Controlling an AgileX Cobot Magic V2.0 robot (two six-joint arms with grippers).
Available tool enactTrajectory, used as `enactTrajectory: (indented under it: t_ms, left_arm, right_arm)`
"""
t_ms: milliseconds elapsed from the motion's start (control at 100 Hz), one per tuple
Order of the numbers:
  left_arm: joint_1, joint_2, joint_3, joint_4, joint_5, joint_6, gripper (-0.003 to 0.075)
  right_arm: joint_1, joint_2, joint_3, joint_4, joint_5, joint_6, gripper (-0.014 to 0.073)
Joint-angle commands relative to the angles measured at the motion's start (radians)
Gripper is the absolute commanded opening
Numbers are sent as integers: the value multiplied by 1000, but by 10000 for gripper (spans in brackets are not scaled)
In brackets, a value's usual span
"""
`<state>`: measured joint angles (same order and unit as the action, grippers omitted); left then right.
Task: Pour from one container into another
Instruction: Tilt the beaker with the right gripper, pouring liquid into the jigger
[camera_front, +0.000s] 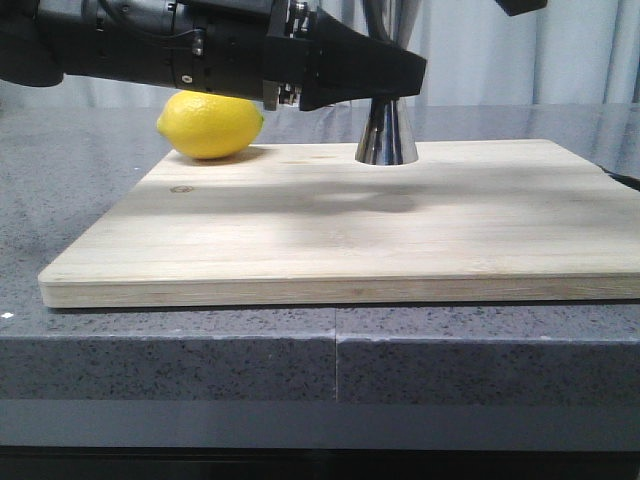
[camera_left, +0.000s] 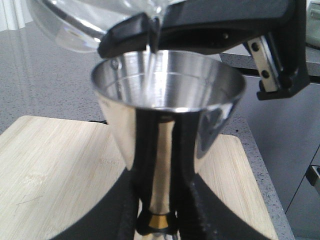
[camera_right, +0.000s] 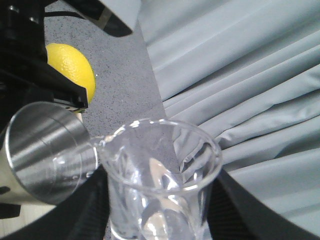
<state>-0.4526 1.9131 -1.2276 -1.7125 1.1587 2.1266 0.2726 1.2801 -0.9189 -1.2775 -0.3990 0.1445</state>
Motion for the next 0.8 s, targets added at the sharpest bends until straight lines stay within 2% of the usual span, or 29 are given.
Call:
enactTrajectory:
  t_ms: [0, 790]
  left_arm:
    - [-8, -48, -31, -71, 106, -9, 58]
    - [-8, -48, -31, -71, 106, -9, 58]
  right_arm:
    - [0, -34, -37, 17, -33, -3, 253]
    - [0, -34, -37, -57, -33, -3, 253]
